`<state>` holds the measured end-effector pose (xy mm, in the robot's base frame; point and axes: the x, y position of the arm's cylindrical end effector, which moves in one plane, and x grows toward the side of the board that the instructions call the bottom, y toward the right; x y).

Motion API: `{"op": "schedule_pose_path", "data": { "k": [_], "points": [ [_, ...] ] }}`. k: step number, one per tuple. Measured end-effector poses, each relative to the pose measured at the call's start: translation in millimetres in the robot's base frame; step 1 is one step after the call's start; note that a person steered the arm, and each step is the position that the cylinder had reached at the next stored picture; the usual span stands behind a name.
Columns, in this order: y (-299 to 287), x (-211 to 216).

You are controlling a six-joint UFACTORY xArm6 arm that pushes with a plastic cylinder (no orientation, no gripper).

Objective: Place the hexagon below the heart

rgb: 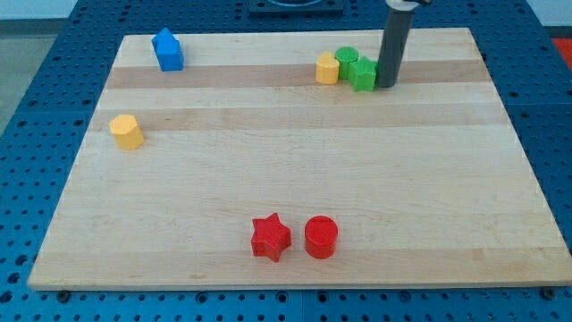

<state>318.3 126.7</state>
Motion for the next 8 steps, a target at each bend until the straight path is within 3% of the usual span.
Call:
{"op": "schedule_pose_path", "data": {
  "k": [2,4,8],
  "points": [
    [-23.0,62.4],
    [-121.3,133.8],
    [-332.1,154.3]
  ]
}}
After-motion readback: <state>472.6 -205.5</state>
